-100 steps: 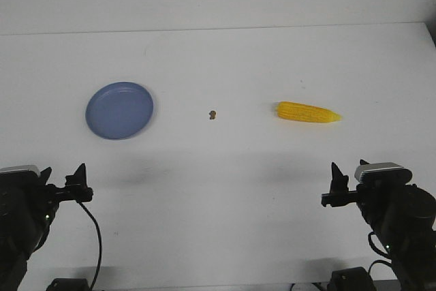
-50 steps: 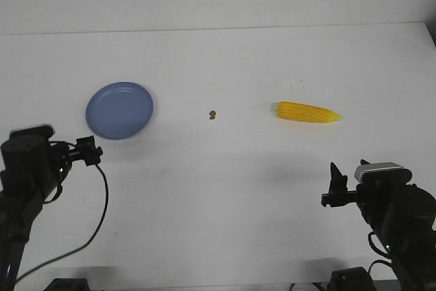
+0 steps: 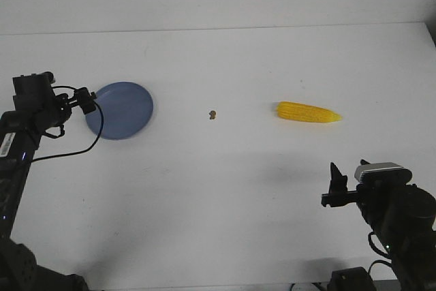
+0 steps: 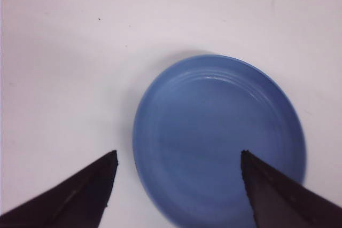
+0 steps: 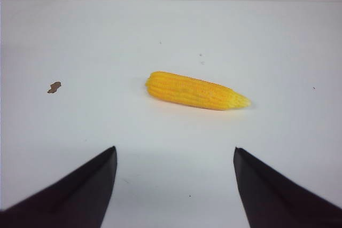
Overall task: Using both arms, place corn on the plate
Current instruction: 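Reach the left gripper to the blue plate rim and grip it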
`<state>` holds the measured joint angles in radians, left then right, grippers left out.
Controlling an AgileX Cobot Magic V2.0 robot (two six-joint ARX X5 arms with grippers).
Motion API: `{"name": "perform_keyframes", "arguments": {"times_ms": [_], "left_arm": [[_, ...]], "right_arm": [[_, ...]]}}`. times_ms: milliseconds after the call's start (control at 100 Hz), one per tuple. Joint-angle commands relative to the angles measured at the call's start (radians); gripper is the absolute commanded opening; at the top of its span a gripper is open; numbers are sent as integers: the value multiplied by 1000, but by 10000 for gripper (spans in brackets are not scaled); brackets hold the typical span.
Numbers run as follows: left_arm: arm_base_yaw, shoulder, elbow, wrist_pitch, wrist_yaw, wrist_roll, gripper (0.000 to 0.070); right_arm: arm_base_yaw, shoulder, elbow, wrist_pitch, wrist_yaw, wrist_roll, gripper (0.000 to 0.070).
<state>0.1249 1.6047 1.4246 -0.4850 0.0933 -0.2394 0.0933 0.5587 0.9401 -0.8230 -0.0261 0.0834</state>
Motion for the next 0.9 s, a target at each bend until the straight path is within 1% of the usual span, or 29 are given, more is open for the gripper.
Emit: {"name": "perform_keyframes", "arguments": {"times_ms": [0,170,390,660,890], "left_arm": [[11,56,38,5,12,-4,456],[33,146,43,24,12,11,456],[40,229,43,32,13,13,457],[39,292,43,47,13,13,457],[39,303,43,63,13,15,457]], "right_arm": [[2,3,16,7,0,7,463],[2,3,16,7,0,7,463],[2,3,16,7,0,7,463],[2,3,16,7,0,7,463],[2,3,16,7,0,7,463]]}}
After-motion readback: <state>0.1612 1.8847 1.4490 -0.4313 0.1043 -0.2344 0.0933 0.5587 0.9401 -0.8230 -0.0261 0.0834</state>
